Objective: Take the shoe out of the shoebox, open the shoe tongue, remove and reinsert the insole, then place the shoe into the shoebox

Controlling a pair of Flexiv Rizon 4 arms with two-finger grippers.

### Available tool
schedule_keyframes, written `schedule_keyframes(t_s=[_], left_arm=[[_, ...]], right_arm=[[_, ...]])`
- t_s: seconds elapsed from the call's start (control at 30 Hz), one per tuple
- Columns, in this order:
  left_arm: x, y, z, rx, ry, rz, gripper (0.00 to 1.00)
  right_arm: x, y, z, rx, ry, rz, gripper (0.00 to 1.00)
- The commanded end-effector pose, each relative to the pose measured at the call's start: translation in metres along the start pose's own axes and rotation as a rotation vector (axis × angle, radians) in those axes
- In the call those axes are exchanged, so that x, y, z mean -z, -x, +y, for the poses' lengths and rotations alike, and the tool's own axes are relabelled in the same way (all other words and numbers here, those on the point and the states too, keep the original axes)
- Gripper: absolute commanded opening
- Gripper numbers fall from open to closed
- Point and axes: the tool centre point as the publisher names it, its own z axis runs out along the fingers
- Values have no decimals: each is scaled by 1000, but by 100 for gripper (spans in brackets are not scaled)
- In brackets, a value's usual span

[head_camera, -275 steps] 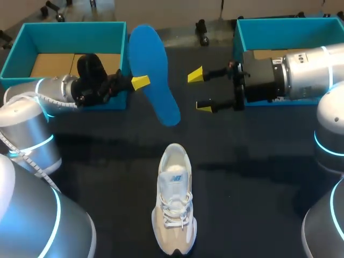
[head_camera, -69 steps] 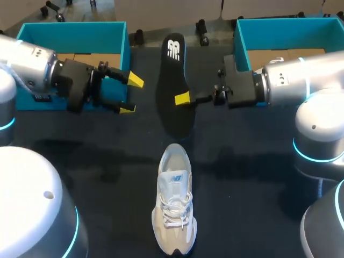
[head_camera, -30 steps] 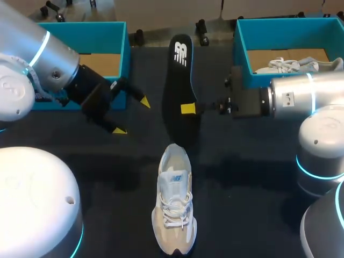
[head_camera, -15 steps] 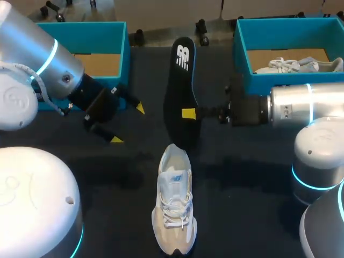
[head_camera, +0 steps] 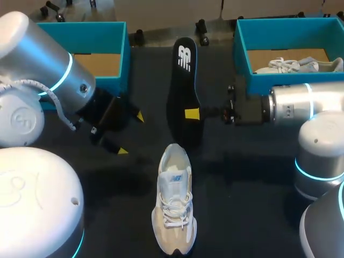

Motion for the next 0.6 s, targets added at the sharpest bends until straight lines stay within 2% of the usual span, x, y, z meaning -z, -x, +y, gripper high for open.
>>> schedule_keyframes(t_s=[0.03, 0.1, 0.13, 0.27, 0.43, 0.6], left_arm=[[2, -2, 0, -1, 4, -1, 100], [2, -2, 0, -1, 4, -1, 100], [-4, -4, -2, 16, 1, 13, 100], [-25, -7, 0, 139, 18, 92, 100], [-35, -10, 1, 174, 7, 114, 100], [-48, -16, 2, 197, 29, 135, 100]], right_arm=[[-2, 0, 0, 0, 0, -3, 0], [-5, 0, -3, 7, 3, -4, 0], [-8, 1, -7, 8, 9, -31, 0], [-12, 6, -22, 42, 65, -25, 0], [-15, 9, -25, 67, 78, -16, 0], [-18, 11, -27, 97, 77, -9, 0]])
